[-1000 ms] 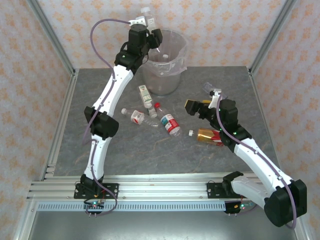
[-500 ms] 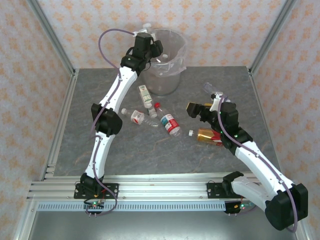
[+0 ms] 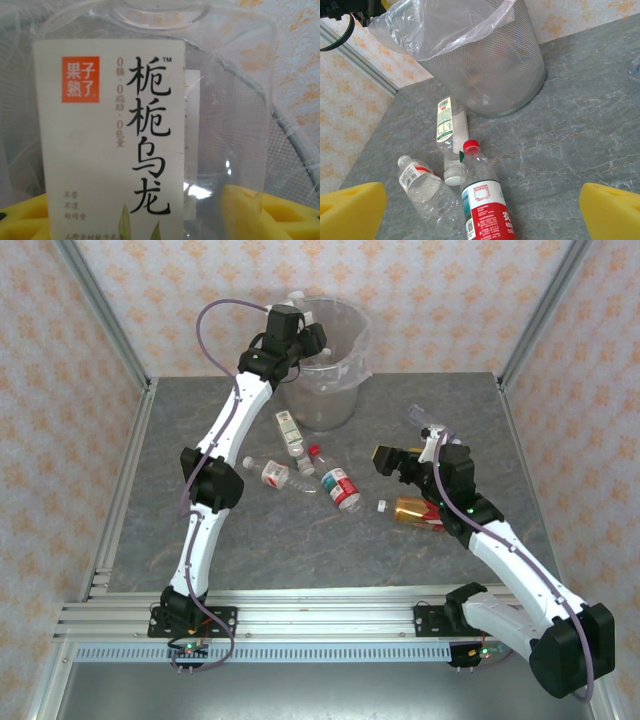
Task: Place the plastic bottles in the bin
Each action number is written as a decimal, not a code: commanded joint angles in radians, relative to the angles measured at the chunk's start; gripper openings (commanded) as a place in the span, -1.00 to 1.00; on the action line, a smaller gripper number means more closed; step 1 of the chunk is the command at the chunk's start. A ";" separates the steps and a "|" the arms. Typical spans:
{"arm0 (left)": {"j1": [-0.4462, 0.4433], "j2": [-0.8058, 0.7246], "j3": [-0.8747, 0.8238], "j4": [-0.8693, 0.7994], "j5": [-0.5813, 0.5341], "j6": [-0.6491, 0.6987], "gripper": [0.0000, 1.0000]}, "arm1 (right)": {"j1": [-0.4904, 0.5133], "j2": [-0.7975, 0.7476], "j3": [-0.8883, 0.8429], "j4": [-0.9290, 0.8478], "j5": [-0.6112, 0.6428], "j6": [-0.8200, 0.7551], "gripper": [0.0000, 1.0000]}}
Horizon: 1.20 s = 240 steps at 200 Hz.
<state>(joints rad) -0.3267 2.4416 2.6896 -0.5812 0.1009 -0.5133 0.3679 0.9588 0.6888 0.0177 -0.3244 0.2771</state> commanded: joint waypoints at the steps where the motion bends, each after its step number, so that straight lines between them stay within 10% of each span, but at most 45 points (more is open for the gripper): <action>1: 0.005 -0.016 0.017 -0.075 0.025 -0.016 0.00 | 0.005 -0.002 0.001 0.007 0.015 0.007 0.98; 102: 0.003 -0.049 0.018 -0.018 0.069 -0.015 0.60 | 0.004 -0.003 -0.006 0.003 0.021 0.005 0.98; 156: 0.004 -0.045 0.021 0.102 0.291 -0.057 0.89 | 0.005 -0.004 -0.005 -0.001 0.022 0.004 0.99; 240: 0.004 -0.116 0.026 0.007 0.364 0.050 1.00 | 0.005 0.011 0.002 -0.045 0.100 0.021 0.99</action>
<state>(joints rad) -0.3264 2.4367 2.6942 -0.5171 0.4198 -0.5259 0.3679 0.9592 0.6888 0.0116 -0.2939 0.2806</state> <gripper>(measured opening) 0.999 0.992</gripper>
